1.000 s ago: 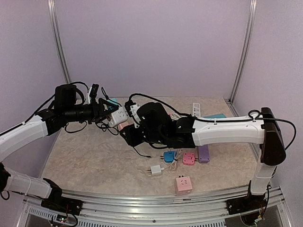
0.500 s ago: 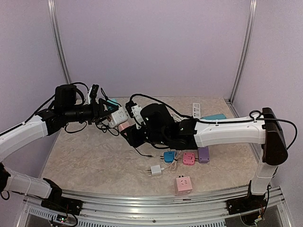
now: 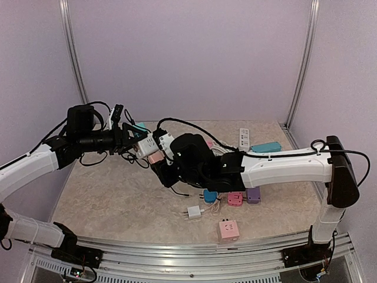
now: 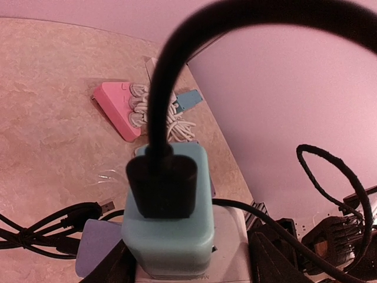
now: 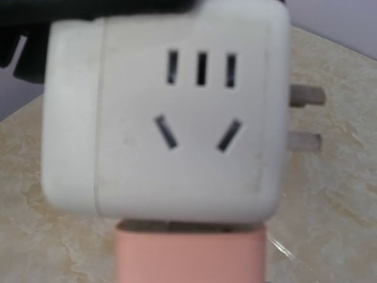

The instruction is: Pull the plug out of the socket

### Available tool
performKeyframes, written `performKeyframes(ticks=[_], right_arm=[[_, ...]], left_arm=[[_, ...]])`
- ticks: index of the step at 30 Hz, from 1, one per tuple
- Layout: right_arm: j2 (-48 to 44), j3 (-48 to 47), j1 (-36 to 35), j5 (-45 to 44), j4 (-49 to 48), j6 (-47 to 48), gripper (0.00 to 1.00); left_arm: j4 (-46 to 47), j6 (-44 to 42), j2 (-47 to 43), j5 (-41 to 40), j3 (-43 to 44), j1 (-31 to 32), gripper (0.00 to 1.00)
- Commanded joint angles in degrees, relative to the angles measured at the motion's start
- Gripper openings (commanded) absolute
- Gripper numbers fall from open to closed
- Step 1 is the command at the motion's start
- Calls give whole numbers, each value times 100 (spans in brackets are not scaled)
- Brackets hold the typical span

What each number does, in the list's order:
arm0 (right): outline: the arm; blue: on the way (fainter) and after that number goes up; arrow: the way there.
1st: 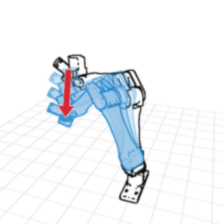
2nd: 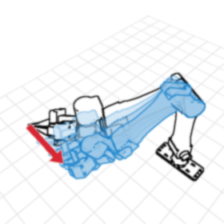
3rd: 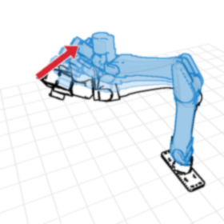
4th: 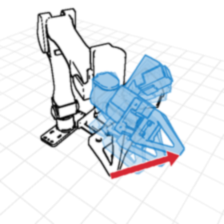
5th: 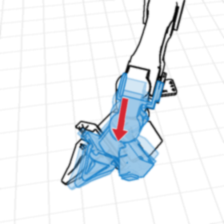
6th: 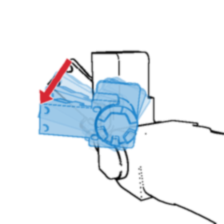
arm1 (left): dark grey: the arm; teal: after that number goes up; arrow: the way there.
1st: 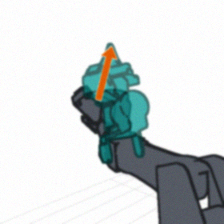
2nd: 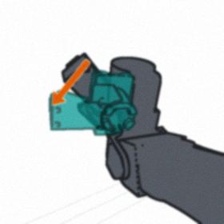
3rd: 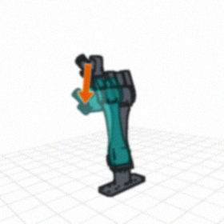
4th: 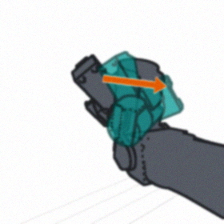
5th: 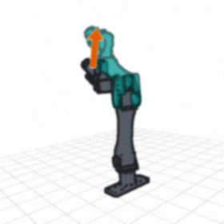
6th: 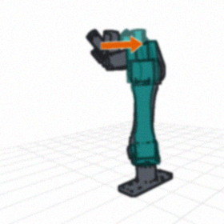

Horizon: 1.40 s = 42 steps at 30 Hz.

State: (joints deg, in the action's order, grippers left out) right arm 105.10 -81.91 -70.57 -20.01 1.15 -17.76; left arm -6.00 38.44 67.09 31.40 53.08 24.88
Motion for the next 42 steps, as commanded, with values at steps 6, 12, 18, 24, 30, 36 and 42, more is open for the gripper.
performKeyframes(ticks=[6, 12, 18, 24, 30, 36, 42], right_arm=[[-272, -88, -209, -535, 907, -307, 0], [-482, 224, -125, -211, 555, -569, 0], [-536, 284, -104, -126, 513, -572, 0], [-850, 802, 116, 325, 645, -855, 0], [-846, 1375, 464, 723, 1046, -1423, 0], [-325, 1030, 558, 648, 1672, -1651, 0], [277, 528, 609, 721, 2059, -1624, 0]], left_arm=[[336, -342, -125, -1136, 194, -356, 23], [336, -352, -152, -1144, 194, -361, 23], [336, -354, -152, -1158, 194, -364, 23], [264, -513, -281, -1319, 246, -398, 23], [257, -591, -431, -1423, 238, -437, 23], [262, -576, -392, -1367, 238, -457, 23], [257, -574, -385, -1370, 238, -457, 23]])
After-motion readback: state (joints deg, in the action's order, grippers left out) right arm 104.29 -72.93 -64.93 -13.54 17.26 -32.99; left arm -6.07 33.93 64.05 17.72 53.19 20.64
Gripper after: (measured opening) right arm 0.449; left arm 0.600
